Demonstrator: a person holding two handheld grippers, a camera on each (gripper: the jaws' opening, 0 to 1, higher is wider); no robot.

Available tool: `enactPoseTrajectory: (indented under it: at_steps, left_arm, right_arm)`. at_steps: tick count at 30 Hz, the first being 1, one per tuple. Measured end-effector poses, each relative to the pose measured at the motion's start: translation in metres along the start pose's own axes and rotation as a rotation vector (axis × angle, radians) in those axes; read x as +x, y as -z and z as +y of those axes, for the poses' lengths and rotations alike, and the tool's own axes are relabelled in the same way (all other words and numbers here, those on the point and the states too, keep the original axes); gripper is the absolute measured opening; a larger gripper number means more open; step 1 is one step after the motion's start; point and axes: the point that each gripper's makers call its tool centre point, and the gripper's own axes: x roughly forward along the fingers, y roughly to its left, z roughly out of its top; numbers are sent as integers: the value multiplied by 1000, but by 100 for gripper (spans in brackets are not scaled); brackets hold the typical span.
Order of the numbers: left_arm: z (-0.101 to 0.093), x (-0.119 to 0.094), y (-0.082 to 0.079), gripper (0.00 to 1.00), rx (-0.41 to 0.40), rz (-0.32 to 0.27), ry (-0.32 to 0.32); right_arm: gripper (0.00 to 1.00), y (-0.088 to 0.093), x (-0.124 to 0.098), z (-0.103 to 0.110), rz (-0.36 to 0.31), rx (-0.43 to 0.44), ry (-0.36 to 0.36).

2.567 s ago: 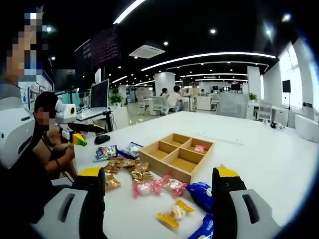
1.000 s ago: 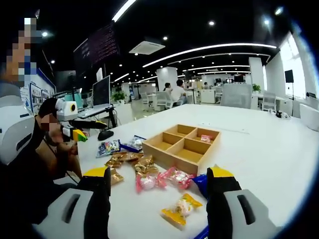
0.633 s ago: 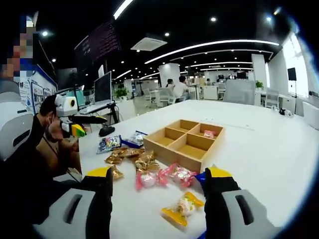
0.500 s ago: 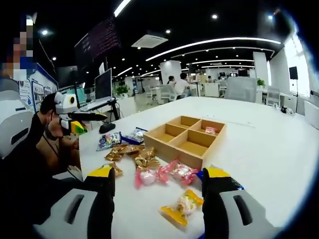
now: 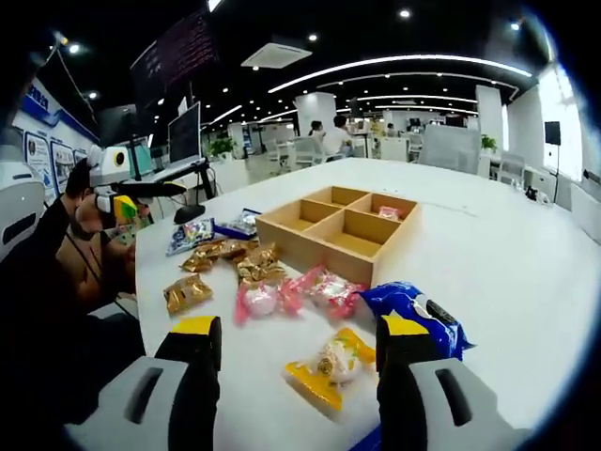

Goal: Pick up the scattered marshmallows, QQ candies, Oreo cookies, and mixed nuts on the table and sort them into separate containers

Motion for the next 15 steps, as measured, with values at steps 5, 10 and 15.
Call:
enactPoseTrajectory:
  at_steps: [5,10,15]
  left_arm:
    - [-2,1,0,97,1,-3,6]
    - [0,1,1,97,-6,1,6]
    - [0,2,0,97,-2,1,7]
  right_arm:
    - [62,11,5,-1,34,11,-11]
    - [63,18,8,-4,61,-6,8]
    - [61,23,11,-6,80,-11,9]
